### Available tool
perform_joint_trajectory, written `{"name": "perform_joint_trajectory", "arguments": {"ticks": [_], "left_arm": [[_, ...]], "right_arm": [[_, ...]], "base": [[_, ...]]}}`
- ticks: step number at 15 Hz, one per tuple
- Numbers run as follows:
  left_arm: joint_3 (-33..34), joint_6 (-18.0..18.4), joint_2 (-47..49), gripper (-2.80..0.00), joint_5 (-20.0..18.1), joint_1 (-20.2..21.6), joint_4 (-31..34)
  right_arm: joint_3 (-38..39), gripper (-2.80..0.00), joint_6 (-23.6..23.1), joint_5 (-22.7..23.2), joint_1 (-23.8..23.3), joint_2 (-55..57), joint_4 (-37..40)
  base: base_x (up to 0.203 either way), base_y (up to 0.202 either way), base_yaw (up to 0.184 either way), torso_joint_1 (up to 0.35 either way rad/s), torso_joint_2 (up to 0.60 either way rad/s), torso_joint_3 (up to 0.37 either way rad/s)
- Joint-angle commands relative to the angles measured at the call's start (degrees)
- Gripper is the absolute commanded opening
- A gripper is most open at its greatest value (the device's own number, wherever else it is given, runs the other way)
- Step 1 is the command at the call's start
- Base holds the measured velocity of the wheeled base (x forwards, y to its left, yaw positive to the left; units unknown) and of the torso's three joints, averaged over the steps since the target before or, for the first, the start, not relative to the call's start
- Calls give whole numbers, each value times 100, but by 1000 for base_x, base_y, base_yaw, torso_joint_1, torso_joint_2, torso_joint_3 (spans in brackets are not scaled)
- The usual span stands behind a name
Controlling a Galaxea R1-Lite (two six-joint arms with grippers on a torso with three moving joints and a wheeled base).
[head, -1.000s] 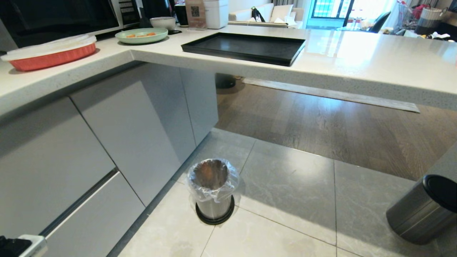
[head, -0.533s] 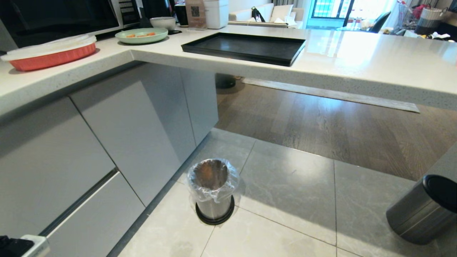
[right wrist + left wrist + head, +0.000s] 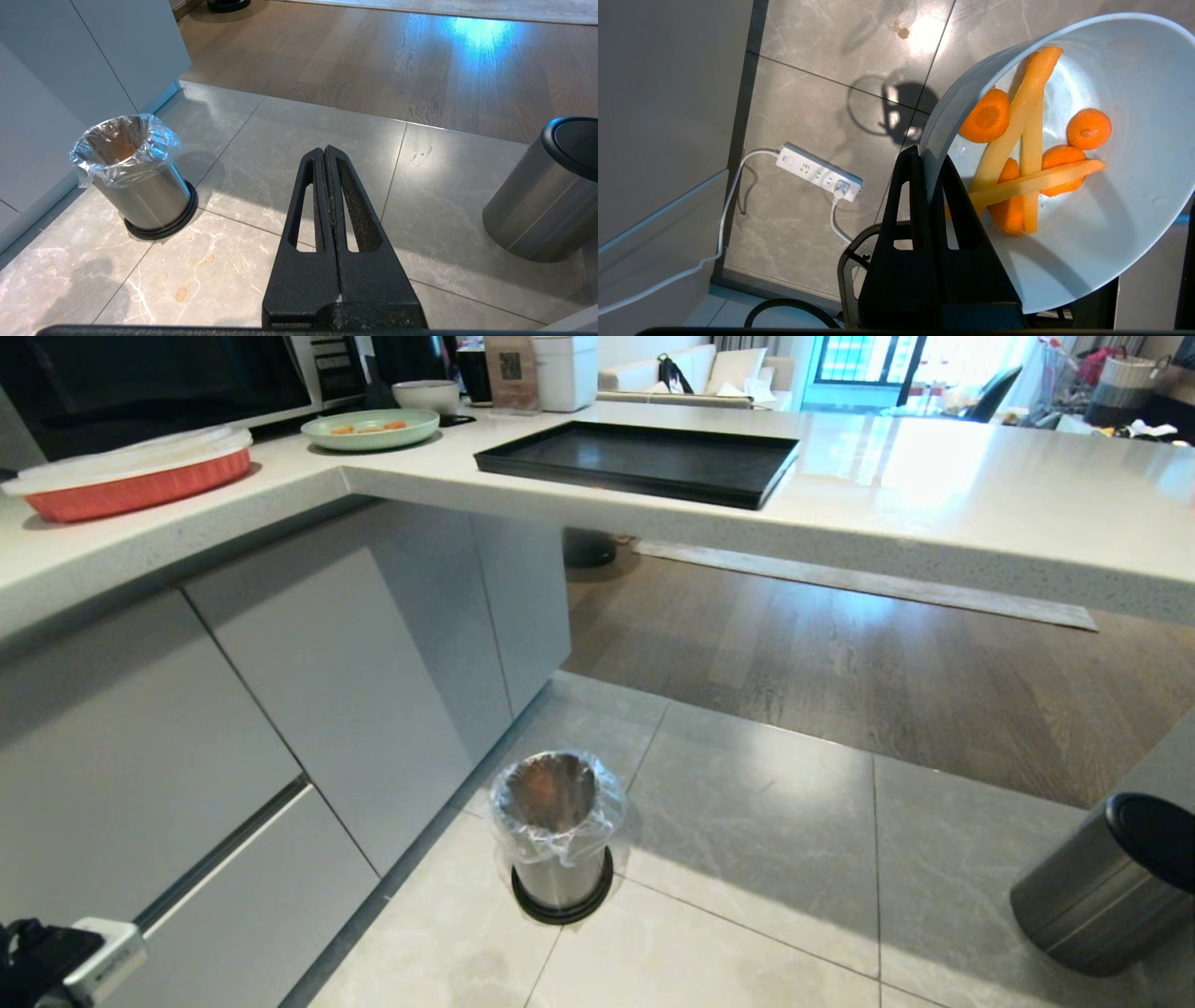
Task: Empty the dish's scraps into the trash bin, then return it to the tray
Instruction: Move the bowl over the trash can
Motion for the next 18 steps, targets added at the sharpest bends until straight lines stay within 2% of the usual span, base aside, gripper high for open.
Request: {"name": "perform_joint_trajectory", "arguments": {"ticks": [1, 4, 9, 14, 18], "left_arm": [[-140, 5, 242, -280, -5, -78, 12], [-250, 13, 472, -280, -30, -128, -130], [-394, 13, 795, -280, -105, -371, -343], [-501, 13, 873, -280, -115, -380, -349], [-545, 6, 998, -280, -303, -380, -568]], "right_arm": [[-6, -280, 4, -5, 1, -2, 1], [2, -280, 4, 4, 1, -2, 1], [0, -280, 4, 4, 1, -2, 1], [0, -280, 4, 4, 1, -2, -3], [2, -280, 4, 4, 1, -2, 0]], "base": [[0, 0, 0, 0, 0, 0], [0, 0, 0, 2, 1, -24], [0, 0, 0, 4, 3, -172], [0, 0, 0, 5, 5, -198], [0, 0, 0, 6, 0, -194]]}}
